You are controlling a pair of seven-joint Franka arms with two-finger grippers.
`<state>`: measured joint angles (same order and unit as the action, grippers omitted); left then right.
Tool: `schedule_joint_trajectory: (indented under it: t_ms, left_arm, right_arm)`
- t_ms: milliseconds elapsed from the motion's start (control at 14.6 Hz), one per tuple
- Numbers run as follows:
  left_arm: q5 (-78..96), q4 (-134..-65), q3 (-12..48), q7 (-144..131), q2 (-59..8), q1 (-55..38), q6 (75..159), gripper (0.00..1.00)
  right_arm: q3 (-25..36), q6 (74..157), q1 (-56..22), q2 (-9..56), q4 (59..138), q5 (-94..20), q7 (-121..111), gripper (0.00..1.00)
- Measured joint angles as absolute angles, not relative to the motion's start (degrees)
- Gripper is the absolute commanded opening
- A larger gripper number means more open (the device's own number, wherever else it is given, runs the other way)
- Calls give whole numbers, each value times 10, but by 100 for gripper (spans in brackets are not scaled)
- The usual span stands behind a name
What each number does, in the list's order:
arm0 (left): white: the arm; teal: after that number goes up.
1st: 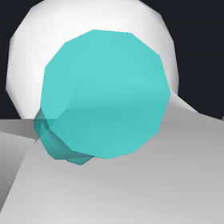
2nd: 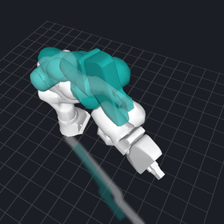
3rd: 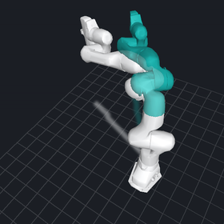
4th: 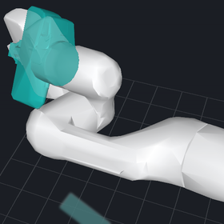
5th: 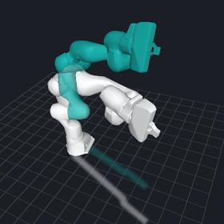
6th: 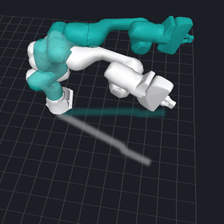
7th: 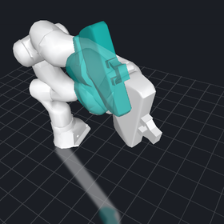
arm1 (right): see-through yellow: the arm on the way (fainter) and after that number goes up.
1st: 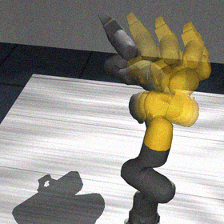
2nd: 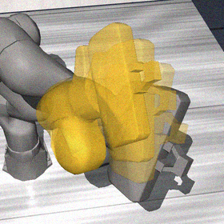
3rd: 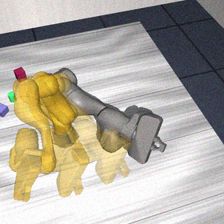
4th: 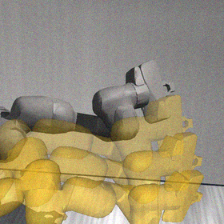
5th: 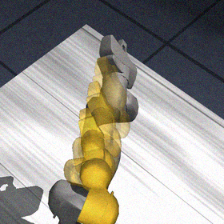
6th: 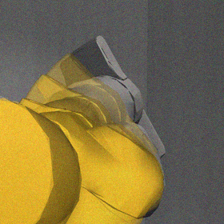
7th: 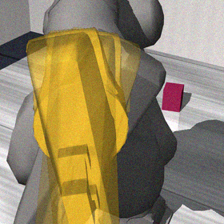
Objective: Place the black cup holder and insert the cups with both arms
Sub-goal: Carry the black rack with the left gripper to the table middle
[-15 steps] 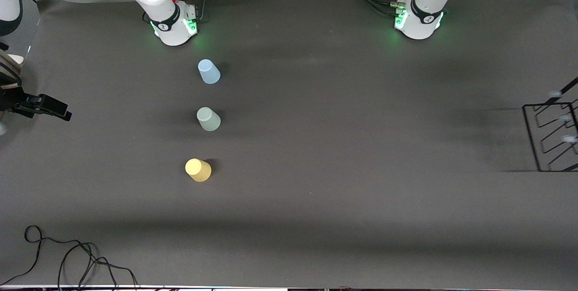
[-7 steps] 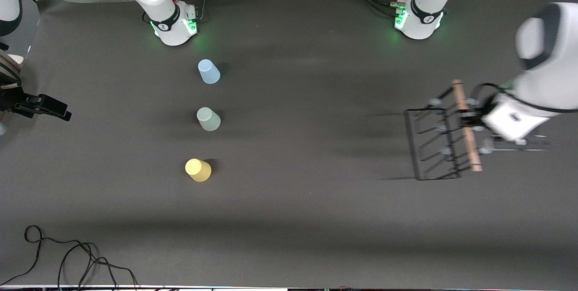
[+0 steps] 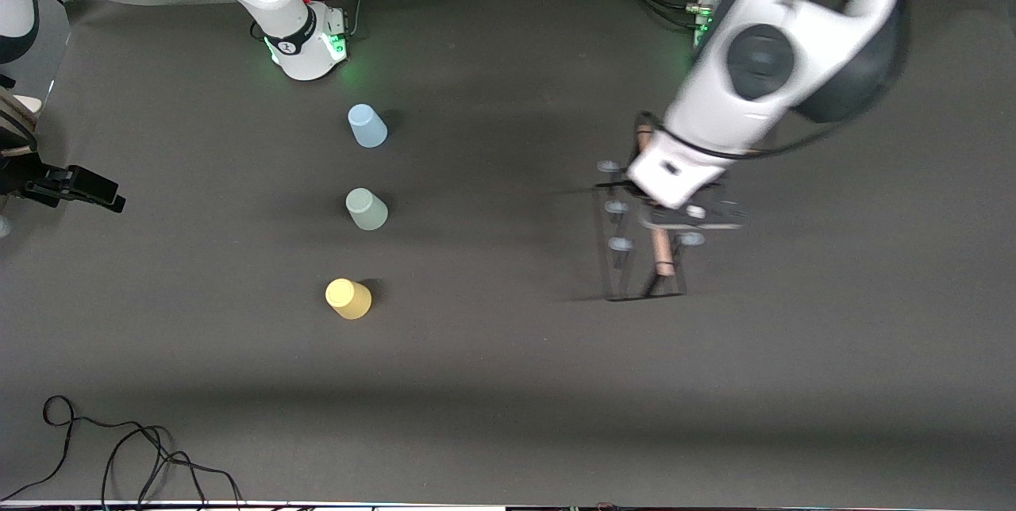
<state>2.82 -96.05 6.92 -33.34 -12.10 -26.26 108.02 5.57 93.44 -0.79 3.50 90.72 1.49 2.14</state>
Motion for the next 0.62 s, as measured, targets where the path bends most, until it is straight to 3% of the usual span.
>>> schedule_joint_trajectory:
  t_ms: [275, 618]
  left_arm:
    - [27, -930, 69, -430, -165, -340, 1108, 0]
    - [26, -923, 68, -463, -206, -368, 1154, 0]
  right_arm:
    - [56, 934, -8, 35, 907, 15, 21, 100]
    - [59, 934, -8, 35, 907, 15, 21, 100]
